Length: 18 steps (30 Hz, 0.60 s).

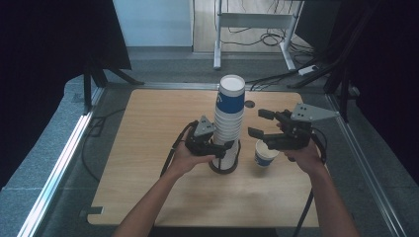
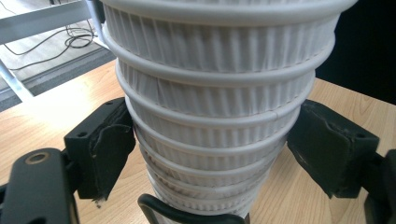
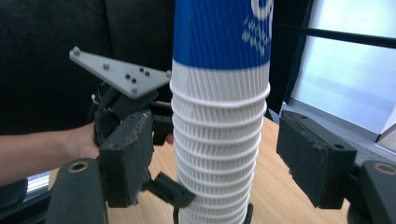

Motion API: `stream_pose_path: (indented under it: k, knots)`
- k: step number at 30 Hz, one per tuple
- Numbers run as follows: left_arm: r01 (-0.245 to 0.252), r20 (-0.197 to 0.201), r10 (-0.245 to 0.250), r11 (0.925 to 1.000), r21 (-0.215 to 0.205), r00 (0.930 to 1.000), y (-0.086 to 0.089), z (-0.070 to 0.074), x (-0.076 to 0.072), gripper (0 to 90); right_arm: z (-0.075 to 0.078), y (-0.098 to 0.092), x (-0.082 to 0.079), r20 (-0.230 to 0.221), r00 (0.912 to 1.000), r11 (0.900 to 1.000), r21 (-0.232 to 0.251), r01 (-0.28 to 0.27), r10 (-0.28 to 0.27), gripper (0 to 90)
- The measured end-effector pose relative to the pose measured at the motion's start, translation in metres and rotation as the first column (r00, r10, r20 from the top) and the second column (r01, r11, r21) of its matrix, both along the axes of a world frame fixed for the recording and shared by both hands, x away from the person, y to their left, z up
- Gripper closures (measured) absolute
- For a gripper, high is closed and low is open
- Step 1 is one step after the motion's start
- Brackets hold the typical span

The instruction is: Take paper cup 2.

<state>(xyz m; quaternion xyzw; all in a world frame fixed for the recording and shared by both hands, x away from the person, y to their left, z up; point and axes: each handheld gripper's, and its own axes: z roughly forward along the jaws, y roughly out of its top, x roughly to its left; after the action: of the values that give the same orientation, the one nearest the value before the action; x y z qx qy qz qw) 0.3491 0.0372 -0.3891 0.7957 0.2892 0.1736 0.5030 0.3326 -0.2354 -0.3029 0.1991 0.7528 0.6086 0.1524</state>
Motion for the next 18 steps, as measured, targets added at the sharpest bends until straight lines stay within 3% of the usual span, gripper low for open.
stream_pose_path:
  k: [18]
  knots:
    - [0.001, 0.005, -0.001, 1.0000, 0.003, 1.0000, 0.000, 0.000, 0.000, 16.4, 0.036, 0.016, 0.019, 0.002, 0.9992, 0.999, 0.000, -0.040, 0.040, 24.2]
